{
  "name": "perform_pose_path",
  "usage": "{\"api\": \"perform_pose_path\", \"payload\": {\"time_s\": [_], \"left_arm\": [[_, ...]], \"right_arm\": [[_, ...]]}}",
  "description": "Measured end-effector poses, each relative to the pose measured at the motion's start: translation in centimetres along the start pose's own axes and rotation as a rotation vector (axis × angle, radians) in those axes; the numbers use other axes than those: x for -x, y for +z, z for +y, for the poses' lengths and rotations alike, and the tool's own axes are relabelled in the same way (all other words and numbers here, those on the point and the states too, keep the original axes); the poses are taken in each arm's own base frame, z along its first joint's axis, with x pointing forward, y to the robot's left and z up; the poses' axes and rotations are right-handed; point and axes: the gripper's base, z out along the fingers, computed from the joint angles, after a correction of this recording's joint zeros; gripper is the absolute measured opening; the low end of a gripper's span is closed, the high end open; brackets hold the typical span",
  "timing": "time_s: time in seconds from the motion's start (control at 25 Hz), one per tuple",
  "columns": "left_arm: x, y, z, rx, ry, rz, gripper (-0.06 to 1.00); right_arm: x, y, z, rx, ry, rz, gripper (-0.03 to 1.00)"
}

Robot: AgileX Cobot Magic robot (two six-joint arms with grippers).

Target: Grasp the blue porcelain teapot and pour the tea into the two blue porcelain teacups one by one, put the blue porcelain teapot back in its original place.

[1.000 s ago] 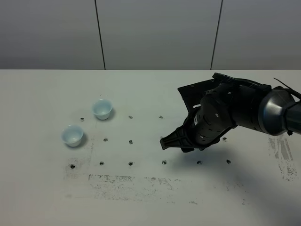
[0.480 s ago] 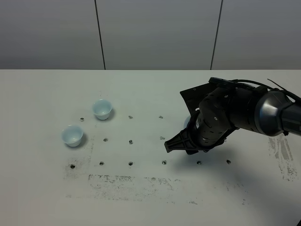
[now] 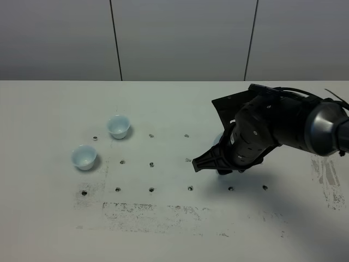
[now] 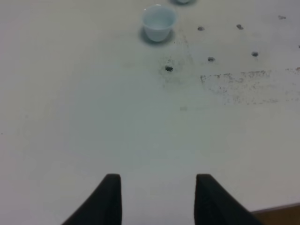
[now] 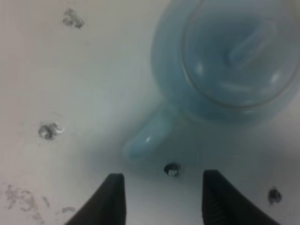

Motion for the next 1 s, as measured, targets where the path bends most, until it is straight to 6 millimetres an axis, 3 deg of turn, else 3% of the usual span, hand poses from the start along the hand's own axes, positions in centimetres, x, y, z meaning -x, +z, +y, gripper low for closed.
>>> {"api": "perform_pose_path", "payload": {"time_s": [0.12,0.24,0.44,1.0], "left_arm": [[0.0,0.0,0.0,0.0,0.0,0.0,0.43],[0.0,0.0,0.0,0.0,0.0,0.0,0.43],[0.0,0.0,0.0,0.0,0.0,0.0,0.43],[0.0,0.0,0.0,0.0,0.0,0.0,0.43]], "right_arm": [[0.3,-1.9,-0.3,0.0,-0.006,-0.05,0.39],[0.8,-2.5,-0.1,0.023,-0.023,-0.112,0.39],[1.7,-2.9,2.1,0.107,-0.091,-0.247,0.39],[1.6,2.3,3.5,0.14,-0.149,-0.227,0.39]]}}
